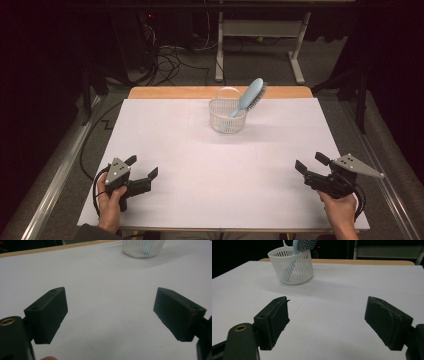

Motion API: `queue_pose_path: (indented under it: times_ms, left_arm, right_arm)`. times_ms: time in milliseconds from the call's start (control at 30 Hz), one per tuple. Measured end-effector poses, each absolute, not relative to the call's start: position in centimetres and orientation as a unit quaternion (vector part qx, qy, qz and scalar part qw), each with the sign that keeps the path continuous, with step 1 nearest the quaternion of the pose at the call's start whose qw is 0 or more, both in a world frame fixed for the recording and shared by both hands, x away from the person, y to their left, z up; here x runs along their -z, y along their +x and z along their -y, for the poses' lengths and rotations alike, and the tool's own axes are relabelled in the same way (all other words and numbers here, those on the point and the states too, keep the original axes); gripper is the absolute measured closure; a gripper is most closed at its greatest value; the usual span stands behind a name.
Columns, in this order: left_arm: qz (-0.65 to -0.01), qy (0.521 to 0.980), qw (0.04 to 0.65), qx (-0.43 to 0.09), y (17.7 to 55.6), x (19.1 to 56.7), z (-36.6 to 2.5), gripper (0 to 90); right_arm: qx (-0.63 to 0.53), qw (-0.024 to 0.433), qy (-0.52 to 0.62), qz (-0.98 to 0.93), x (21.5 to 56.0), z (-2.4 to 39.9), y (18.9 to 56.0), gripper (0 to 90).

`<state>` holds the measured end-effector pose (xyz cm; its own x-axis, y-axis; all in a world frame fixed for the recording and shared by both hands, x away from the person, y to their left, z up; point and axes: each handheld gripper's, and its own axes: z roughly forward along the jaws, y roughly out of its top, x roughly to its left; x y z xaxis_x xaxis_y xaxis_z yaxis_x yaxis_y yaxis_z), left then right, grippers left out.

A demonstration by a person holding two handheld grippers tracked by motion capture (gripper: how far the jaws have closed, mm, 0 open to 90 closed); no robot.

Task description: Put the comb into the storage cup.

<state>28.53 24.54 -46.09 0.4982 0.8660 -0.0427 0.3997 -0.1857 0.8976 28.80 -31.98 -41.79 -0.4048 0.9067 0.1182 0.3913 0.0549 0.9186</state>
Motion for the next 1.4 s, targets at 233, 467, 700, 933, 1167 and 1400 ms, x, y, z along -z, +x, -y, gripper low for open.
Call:
queue_pose_path:
  times_ms: [233,467,700,933,1167,1400]
  left_arm:
    - [-0.435,0.728,0.467,-0.251,28.5,46.1,-24.6,13.0]
    - [-0.435,0.728,0.467,-0.251,28.5,46.1,-24.6,13.0]
    - [-0.434,0.728,0.466,-0.252,28.5,46.1,-24.6,12.9]
    - [-0.434,0.729,0.466,-0.252,28.5,46.1,-24.6,12.7]
    - [-0.434,0.729,0.466,-0.252,28.5,46.1,-24.6,12.7]
    - [-0.434,0.729,0.466,-0.252,28.5,46.1,-24.6,12.7]
  right_arm:
    - [-0.492,0.26,0.481,-0.677,42.0,32.1,28.8,19.9]
    - [-0.49,0.262,0.489,-0.672,42.3,32.6,28.8,19.9]
    - [-0.486,0.259,0.494,-0.672,42.7,32.7,28.8,19.9]
    - [-0.483,0.26,0.497,-0.672,42.9,32.8,28.8,19.9]
    - [-0.481,0.261,0.498,-0.673,43.2,33.0,28.8,19.9]
    - [-0.476,0.259,0.507,-0.67,43.7,33.2,28.8,19.9]
